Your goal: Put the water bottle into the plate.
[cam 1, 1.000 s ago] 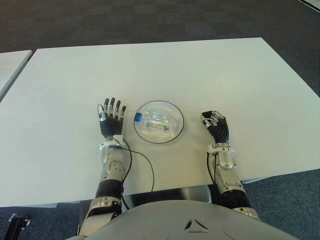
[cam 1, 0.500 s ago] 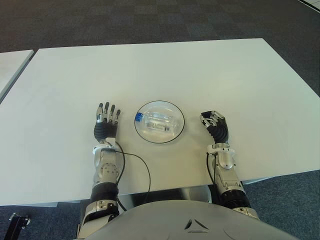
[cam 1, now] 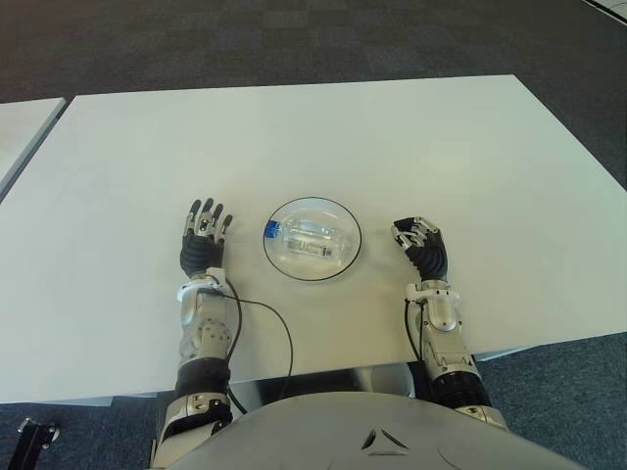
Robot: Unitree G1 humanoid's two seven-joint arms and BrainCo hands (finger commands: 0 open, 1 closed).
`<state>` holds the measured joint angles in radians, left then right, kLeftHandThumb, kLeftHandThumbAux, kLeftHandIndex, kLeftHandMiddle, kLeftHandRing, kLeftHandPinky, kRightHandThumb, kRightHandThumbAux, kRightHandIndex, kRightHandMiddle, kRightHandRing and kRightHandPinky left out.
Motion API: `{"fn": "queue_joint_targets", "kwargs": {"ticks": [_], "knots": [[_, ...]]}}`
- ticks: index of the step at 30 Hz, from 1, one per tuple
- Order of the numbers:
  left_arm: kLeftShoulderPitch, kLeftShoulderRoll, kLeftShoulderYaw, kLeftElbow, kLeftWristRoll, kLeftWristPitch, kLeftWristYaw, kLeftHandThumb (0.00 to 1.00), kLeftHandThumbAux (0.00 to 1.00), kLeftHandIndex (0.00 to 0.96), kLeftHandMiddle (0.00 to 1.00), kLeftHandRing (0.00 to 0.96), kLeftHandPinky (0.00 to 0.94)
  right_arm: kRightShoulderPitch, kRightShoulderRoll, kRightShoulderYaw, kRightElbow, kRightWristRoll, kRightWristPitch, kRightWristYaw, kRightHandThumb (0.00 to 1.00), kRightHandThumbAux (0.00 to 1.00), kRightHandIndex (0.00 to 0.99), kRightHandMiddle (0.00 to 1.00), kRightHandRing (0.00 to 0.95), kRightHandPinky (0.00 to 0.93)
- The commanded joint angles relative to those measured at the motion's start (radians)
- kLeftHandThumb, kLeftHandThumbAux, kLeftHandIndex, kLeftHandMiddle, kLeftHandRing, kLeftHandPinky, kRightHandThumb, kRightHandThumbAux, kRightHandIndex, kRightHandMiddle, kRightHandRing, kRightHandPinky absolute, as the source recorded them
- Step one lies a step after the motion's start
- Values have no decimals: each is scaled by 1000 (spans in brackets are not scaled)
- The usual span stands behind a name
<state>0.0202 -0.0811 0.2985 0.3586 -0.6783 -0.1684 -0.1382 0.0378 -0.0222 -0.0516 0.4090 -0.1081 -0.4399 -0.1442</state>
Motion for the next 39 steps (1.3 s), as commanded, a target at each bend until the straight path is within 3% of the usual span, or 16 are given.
{"fn": "queue_joint_targets", "kwargs": {"ticks": [1, 7, 8, 9, 10, 12, 20, 24, 39], "knots": [[46, -57, -12, -6, 62, 42, 80, 0, 796, 223, 256, 280, 363, 11, -1, -1, 25, 8, 9, 4, 706, 733, 426, 432, 395, 403], [55, -36, -51, -3, 239, -10, 170, 88, 857, 420, 456, 474, 525, 11, -2, -1, 24, 4, 16, 1, 707, 733, 426, 428, 386, 393], [55, -32, -57, 2, 265, -21, 179, 305, 807, 425, 489, 502, 553, 11, -1, -1, 23, 4, 17, 0, 707, 733, 426, 428, 386, 394], [56, -24, -67, 7, 300, -33, 190, 445, 774, 428, 511, 520, 571, 12, -1, -1, 23, 4, 18, 0, 707, 733, 426, 428, 386, 395], [57, -19, -74, 11, 324, -41, 197, 536, 753, 429, 539, 547, 597, 12, -1, -1, 22, 4, 19, 0, 707, 733, 426, 428, 387, 398], [60, -10, -88, 16, 378, -54, 213, 616, 735, 431, 579, 585, 630, 12, 0, -1, 21, 5, 18, 1, 707, 733, 426, 429, 389, 400], [101, -8, -145, -23, 517, -87, 240, 701, 718, 433, 672, 677, 704, 14, 2, -1, 19, 8, 11, 4, 707, 733, 426, 433, 395, 407], [106, 2, -158, -23, 559, -101, 240, 807, 687, 406, 567, 693, 711, 14, 2, 0, 19, 11, 9, 8, 707, 733, 426, 433, 395, 403], [130, 13, -186, -41, 637, -101, 237, 834, 681, 394, 544, 713, 715, 15, 6, 2, 15, 12, 17, 16, 708, 734, 426, 429, 390, 399]]}}
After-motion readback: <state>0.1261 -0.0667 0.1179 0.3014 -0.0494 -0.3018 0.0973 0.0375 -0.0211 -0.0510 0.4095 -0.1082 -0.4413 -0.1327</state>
